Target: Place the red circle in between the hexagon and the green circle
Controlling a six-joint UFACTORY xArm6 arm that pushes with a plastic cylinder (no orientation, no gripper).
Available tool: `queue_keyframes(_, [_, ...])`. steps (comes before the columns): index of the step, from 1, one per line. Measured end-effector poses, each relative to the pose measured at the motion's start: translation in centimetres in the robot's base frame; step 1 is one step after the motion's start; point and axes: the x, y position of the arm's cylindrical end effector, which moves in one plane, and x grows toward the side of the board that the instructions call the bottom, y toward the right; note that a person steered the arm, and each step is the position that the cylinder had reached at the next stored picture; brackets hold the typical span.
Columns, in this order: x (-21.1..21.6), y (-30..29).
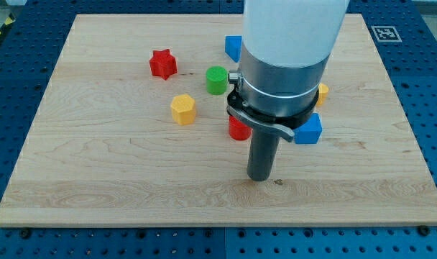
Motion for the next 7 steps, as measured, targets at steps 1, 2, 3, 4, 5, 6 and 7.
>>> queue_keyframes(1, [-1.5, 1.5])
queue_keyframes(2, [-3.0, 1.7])
queue_keyframes(3, [-3.6, 0.8])
queue_keyframes(4, [-5.3, 0.5])
queue_keyframes(5, [-6.4, -0.2])
queue_keyframes(6, [-6.7, -1.2])
queue_keyframes(7, [-6.8, -2.0])
